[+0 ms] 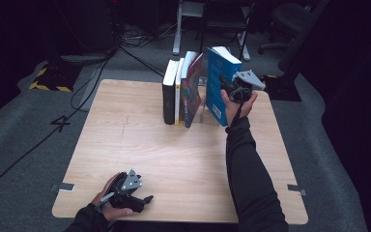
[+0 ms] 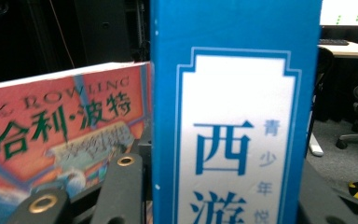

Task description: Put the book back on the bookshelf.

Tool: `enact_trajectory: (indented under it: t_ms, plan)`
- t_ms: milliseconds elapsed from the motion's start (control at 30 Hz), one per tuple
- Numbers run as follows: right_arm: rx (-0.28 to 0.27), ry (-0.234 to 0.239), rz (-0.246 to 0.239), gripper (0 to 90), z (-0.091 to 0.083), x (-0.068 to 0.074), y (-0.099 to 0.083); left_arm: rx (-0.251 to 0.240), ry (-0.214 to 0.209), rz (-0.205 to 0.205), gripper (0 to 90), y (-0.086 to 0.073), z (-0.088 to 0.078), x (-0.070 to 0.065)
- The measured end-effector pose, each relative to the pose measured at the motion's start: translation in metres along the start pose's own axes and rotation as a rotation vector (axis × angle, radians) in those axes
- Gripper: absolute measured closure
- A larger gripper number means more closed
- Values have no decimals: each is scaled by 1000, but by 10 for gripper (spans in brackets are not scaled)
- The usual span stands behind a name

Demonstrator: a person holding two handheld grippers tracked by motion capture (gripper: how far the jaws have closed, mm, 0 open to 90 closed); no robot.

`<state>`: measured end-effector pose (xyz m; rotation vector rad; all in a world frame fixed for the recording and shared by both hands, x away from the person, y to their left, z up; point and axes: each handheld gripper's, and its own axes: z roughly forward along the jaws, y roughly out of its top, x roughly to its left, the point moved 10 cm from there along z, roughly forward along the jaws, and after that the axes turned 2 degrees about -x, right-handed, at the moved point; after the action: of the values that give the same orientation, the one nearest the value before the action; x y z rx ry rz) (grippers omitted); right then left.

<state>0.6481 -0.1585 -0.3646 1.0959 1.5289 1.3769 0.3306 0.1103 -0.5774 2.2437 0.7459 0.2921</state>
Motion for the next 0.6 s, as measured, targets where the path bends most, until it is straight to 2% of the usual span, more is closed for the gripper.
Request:
enact_trajectory:
  t_ms: [167, 400, 500, 600]
  plan:
    - [-16, -27, 9, 618, 11, 0, -3, -2, -11, 9, 150, 0, 0, -3]
    - [-73, -72, 41, 617, 12, -6, -12, 0, -22, 19, 150, -1, 0, -7]
    - [-67, -75, 31, 617, 12, -5, -20, -1, -29, 24, 150, -1, -1, -9]
    - [-83, -94, 13, 617, 11, -4, -27, -1, -35, 30, 150, -1, -1, -10]
